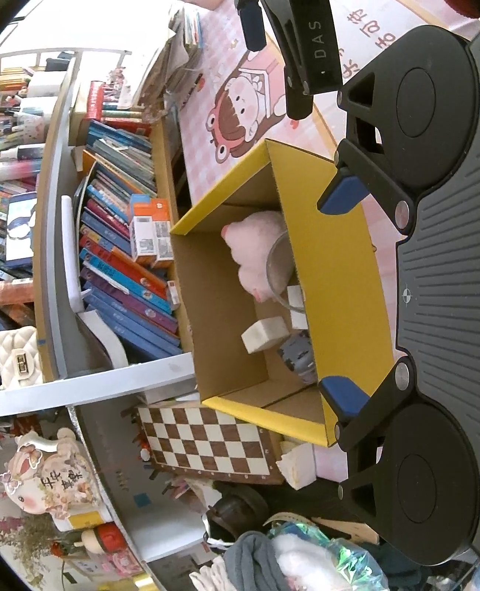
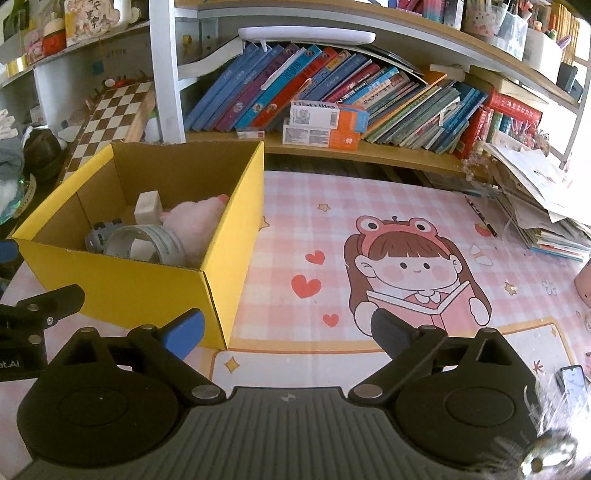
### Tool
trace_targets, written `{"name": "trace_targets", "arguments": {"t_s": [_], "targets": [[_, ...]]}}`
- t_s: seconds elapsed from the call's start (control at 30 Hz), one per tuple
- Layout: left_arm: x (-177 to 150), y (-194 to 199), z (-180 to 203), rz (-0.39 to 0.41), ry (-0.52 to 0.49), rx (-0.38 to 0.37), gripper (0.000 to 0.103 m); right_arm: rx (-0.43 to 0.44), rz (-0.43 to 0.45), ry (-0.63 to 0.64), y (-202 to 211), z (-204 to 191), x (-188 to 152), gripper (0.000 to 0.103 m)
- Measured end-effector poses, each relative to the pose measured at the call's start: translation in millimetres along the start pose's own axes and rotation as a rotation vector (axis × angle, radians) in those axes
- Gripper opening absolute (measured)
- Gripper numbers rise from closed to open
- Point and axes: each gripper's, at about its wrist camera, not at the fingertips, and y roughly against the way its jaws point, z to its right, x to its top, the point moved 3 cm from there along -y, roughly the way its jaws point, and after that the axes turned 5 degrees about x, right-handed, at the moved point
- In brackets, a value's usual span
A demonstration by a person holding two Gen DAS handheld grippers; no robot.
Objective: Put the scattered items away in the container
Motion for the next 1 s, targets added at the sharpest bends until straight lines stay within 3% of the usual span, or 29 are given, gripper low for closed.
{"name": "trace_targets", "arguments": {"t_s": [1.0], "targets": [[-4.5, 3.0, 15.2, -0.041, -0.003, 0.002, 0.101, -0.015, -0.011, 0.016, 4.7, 5.4, -6.5, 0.103]]}}
